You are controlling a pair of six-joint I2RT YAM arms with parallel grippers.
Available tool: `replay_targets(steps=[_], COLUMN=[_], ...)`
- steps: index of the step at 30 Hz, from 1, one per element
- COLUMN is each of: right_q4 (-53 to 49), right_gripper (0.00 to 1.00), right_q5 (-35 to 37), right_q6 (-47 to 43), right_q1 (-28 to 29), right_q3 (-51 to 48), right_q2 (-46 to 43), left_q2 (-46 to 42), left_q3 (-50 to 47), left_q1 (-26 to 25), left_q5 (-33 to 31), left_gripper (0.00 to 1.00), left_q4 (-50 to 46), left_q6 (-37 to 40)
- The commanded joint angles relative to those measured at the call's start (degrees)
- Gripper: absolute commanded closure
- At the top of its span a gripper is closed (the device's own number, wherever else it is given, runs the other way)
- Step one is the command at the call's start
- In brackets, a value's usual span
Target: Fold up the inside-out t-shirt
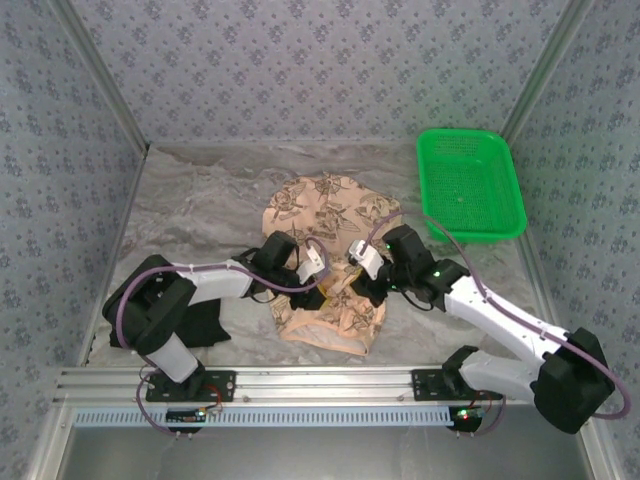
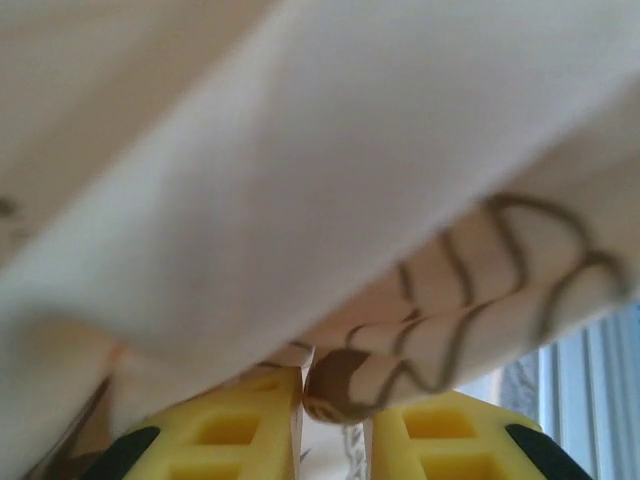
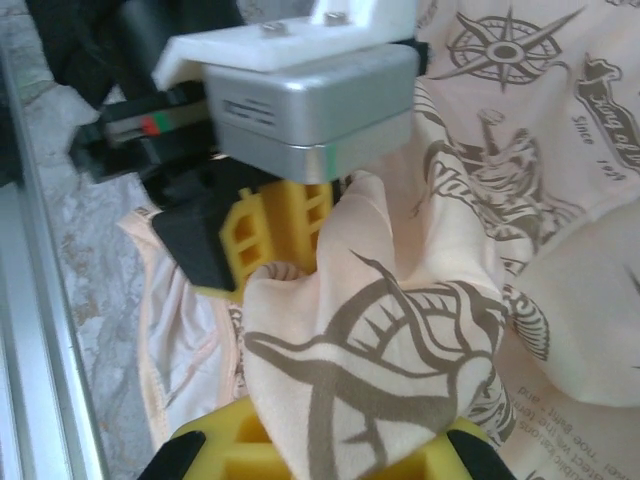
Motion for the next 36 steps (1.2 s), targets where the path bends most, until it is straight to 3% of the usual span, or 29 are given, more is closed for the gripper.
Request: replay_targets(steps=[1,7,9,11,14,17,19,22,24,27,31,36], right_q4=[-5.0,-26.2,-30.44,-31.88,-33.13,-33.53,-33.87,-34.9,-34.99,-33.59,-33.61,-33.49], right_gripper=[1.0,1.0,0.98,0.98,0.99,0.99,0.99,0.98,0.99,1.0,0.98,0.96], right_q5=[-5.56,7.14,7.49,7.32,8.69,8.04,4.26,-2.79,-5.53,-5.91,-0.31,1.72], right_q6=[-4.14,-17.6,-21.34,-22.77,-22.58,-23.28,-24.54,-26.06,-28.06,-29.15,-30.63,-30.17], right_q1=[0.32,6.15,7.29,7.62,7.24,6.45,5.26,3.16,1.76,-0.13,-0.1,-1.42], right_q3=[2.63,12.07,13.75,14.57,16.22,16.7,16.69,17.16,17.12,15.97,16.16,16.27], right_q2=[0.06,8.79,11.25,12.45,13.81,14.09,13.24,11.12,9.45,7.13,6.32,8.0], left_q2=[-2.11,-5.22,-5.73,-5.82,-6.67,-7.72,-7.04,-4.6,-2.37,0.55,3.88,4.6], left_q3=[0.11,0.2,1.13,2.36,2.91,3.11,3.92,4.08,3.96,4.34,5.4,6.07], left_q1=[0.74,5.47,6.02,6.07,5.73,4.29,3.9,4.31,4.61,4.67,4.73,5.19], left_q5=[-6.53,-11.95,-12.1,-12.42,-7.87,-8.76,-10.65,-16.27,-18.89,-22.25,-25.39,-21.69], left_gripper=[0.77,0.75,0.74,0.73,0.68,0.68,0.73,0.93,0.99,1.0,1.0,1.0], left_q4=[-2.87,-2.81,-3.39,-4.05,-2.79,-3.54,-5.69,-7.77,-8.24,-9.09,-11.02,-12.83], left_q6=[1.69,-2.85,-2.84,-3.41,-3.38,-1.6,-0.36,-1.03,-1.59,-2.92,-4.2,-2.76])
